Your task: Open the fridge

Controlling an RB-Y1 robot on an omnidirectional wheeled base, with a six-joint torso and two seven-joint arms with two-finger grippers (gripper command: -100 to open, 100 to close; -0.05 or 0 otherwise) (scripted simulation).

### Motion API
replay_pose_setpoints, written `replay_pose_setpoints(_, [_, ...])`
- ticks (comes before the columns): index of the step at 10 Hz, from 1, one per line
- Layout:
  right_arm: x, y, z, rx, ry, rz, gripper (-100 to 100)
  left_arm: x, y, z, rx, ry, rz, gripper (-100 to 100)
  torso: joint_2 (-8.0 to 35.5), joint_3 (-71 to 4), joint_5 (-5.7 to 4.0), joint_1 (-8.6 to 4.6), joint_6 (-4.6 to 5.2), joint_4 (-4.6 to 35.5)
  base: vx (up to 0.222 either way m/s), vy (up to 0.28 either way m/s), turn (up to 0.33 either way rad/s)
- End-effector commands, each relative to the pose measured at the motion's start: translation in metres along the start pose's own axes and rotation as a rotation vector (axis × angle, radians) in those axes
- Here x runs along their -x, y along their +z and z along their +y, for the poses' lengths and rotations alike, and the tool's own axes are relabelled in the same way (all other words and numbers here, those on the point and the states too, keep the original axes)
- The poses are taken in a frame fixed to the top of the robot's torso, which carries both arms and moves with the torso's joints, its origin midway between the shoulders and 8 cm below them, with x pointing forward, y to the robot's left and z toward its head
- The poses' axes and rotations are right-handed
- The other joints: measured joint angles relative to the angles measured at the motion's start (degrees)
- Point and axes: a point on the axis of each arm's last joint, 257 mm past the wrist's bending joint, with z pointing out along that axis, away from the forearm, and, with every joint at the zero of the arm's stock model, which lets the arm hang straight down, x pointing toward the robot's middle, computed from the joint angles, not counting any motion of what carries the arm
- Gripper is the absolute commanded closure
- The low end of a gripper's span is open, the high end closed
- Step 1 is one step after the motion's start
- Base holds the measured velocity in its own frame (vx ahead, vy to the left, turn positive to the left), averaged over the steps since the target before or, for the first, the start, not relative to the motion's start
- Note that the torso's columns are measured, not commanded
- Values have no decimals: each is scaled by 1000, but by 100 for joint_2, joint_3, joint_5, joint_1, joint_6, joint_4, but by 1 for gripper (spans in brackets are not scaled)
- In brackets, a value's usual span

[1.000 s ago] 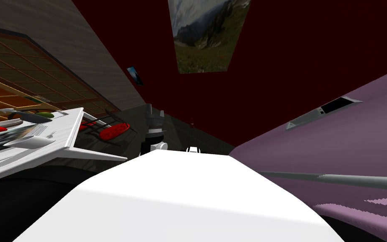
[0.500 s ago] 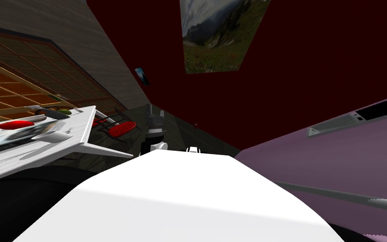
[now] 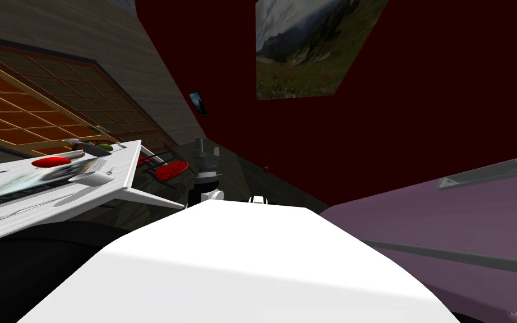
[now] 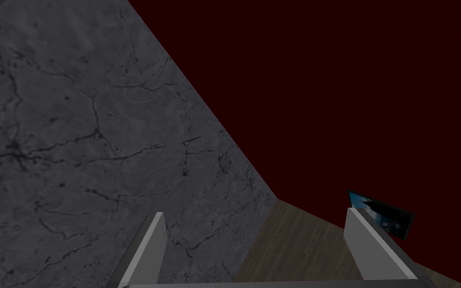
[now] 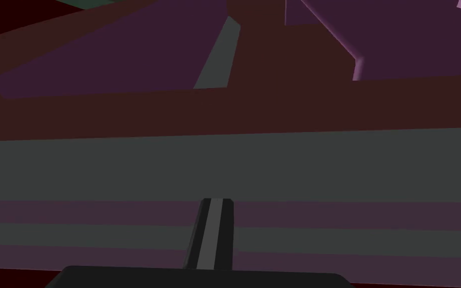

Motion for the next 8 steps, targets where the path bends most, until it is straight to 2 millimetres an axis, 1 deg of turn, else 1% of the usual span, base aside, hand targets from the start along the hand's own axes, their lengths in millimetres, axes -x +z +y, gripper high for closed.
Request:
replay_pose_setpoints(1, [1,5,-3,8,-11,6,100,0,0,0,0,0,0,0,5,3,-3,-13,11,2,15,48,2])
replay_pose_setpoints(2, [-1,4,-11,14,-10,25,-100,0,0,0,0,0,0,0,26,22,-13,-36,18,12,64,17,-20])
replay_pose_setpoints(6, [0,3,-31,29,-14,56,-100,0,0,0,0,0,0,0,23,20,-3,2,19,11,93,1,-16])
replay_pose_setpoints(8, [2,4,-40,36,-19,67,-100,0,0,0,0,0,0,0,28,24,-4,-1,19,13,92,-1,-15])
